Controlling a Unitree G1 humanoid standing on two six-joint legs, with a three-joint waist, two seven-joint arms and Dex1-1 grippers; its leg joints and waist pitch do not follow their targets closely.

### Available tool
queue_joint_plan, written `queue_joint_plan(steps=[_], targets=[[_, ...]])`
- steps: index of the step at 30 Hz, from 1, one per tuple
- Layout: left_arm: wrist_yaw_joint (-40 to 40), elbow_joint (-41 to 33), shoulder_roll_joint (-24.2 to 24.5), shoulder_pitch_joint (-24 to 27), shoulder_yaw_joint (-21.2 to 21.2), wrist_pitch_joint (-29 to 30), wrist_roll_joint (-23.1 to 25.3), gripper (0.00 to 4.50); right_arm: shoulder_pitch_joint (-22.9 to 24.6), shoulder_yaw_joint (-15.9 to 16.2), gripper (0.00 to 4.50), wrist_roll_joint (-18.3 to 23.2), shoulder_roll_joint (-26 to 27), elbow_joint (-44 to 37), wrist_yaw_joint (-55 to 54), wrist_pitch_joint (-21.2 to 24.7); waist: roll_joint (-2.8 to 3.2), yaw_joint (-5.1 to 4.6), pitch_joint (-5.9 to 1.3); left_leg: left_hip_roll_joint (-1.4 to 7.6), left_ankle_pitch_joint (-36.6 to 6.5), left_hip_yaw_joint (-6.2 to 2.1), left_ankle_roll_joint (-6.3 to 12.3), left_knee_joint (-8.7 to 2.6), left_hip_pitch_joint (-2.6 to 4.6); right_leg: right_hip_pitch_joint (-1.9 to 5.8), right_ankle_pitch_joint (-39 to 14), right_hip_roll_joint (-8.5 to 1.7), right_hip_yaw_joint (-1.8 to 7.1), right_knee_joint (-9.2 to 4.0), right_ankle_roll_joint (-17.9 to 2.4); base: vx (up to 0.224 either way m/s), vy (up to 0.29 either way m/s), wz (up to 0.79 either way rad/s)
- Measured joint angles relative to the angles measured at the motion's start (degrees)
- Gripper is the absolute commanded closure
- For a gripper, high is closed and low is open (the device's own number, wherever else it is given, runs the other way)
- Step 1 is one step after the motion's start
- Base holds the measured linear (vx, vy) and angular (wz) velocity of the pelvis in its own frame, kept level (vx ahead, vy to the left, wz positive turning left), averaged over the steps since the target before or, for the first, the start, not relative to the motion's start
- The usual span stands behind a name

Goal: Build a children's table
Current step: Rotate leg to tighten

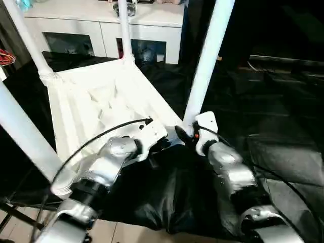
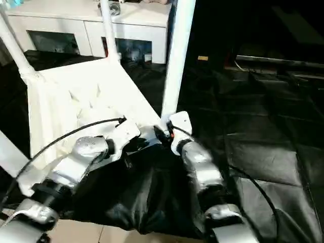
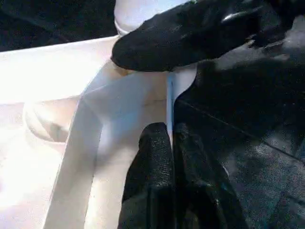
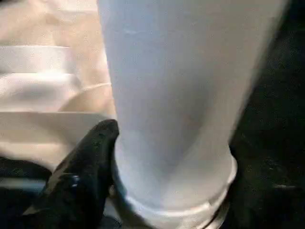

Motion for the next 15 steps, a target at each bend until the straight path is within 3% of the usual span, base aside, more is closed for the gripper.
queue_joint_plan(steps=[2,7,15], targets=[[-2.1,-0.9,1.2,0.8,0.3,-0.6,-0.5,4.5,0.7,0.6,0.69,0.6,-1.7,-1.4,5.0,0.6,0.02,0.04,0.01,0.02,0.0,0.0,0.0,-0.05,-0.02,-0.04,0.1,0.02,-0.02,0.02,-0.1,0.0,0.0,0.0],[-8.3,-3.0,4.6,2.5,0.6,-2.0,-3.1,4.5,0.7,5.3,0.69,0.6,-8.7,-4.2,18.1,1.3,0.01,0.5,0.02,0.04,0.0,0.0,0.0,-0.08,-0.07,-0.1,0.1,0.03,-0.04,0.03,-0.2,0.0,0.0,0.0],[-17.9,-5.2,8.9,4.3,0.3,-3.6,-6.1,4.5,0.8,8.6,0.69,1.3,-13.5,-6.3,32.7,1.3,-0.17,1.31,0.14,0.05,0.0,0.03,0.0,-0.07,-0.11,-0.11,0.1,0.02,-0.02,0.03,-0.2,0.0,0.0,0.0]])
